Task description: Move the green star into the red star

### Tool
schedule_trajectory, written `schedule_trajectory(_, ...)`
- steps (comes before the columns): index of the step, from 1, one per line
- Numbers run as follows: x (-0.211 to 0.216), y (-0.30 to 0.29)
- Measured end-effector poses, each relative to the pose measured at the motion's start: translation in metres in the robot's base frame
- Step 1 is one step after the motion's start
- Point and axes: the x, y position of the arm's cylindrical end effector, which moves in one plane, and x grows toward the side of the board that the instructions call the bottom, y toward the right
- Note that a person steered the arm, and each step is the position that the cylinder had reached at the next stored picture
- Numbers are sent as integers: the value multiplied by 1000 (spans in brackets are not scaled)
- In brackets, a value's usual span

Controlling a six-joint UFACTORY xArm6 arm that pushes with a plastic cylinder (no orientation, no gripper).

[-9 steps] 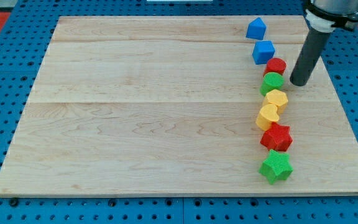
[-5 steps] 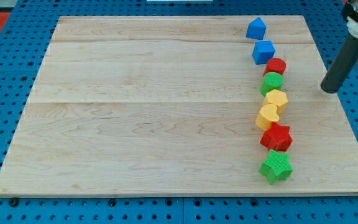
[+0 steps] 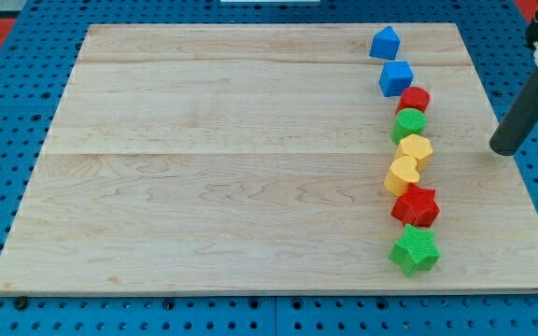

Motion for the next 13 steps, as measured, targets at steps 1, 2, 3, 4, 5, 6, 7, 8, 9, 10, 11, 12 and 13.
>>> schedule_trajectory(1,1,0)
schedule_trajectory(2,15,0)
schedule_trajectory(3,47,0)
schedule_trajectory(4,77,0)
schedule_trajectory(5,117,-3)
schedule_trajectory(6,161,-15)
schedule_trajectory(7,176,-25)
schedule_trajectory(8,176,-26)
schedule_trajectory(9,175,-29)
schedule_trajectory(10,175,-31)
schedule_trajectory(11,175,-33)
schedule_trajectory(12,175,-36)
schedule_trajectory(13,175,-41)
